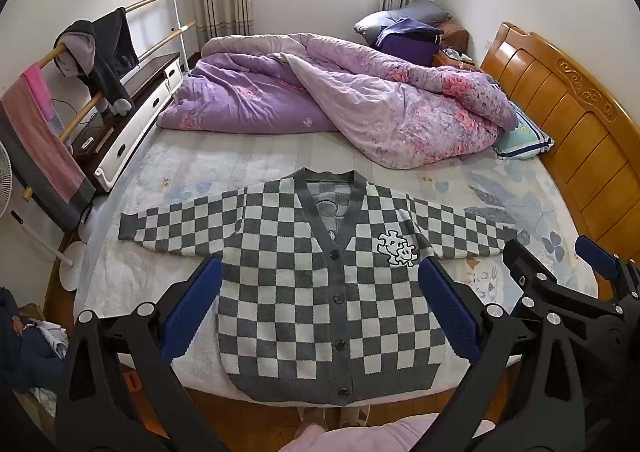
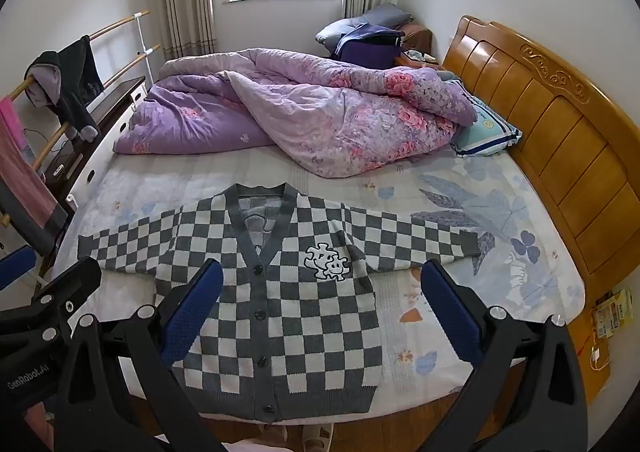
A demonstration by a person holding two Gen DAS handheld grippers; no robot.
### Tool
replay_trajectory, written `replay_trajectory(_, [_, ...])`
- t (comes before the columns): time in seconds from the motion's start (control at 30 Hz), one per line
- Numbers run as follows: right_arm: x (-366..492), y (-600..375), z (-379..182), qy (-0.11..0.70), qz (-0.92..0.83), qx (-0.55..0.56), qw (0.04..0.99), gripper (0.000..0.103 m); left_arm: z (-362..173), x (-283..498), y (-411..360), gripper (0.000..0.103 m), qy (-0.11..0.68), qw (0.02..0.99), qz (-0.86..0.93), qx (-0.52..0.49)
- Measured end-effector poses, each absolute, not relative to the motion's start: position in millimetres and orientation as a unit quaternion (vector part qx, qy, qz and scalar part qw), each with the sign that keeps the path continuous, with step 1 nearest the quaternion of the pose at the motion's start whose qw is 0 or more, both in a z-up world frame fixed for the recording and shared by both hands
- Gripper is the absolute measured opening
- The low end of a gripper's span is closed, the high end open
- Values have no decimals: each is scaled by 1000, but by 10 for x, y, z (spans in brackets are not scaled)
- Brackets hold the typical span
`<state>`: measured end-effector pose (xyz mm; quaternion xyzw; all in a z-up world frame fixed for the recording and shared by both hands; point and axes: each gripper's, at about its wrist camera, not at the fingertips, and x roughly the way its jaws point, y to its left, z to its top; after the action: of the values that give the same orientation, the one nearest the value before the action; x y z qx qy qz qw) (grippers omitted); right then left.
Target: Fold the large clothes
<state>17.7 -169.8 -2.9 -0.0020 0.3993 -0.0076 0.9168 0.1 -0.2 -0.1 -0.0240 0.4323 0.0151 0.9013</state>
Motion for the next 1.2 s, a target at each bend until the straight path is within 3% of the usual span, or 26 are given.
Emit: replay_trajectory(1.2, [91,-1801,-20,401,-8,-1,916,95,0,-2,-3,98,431,902,14,-24])
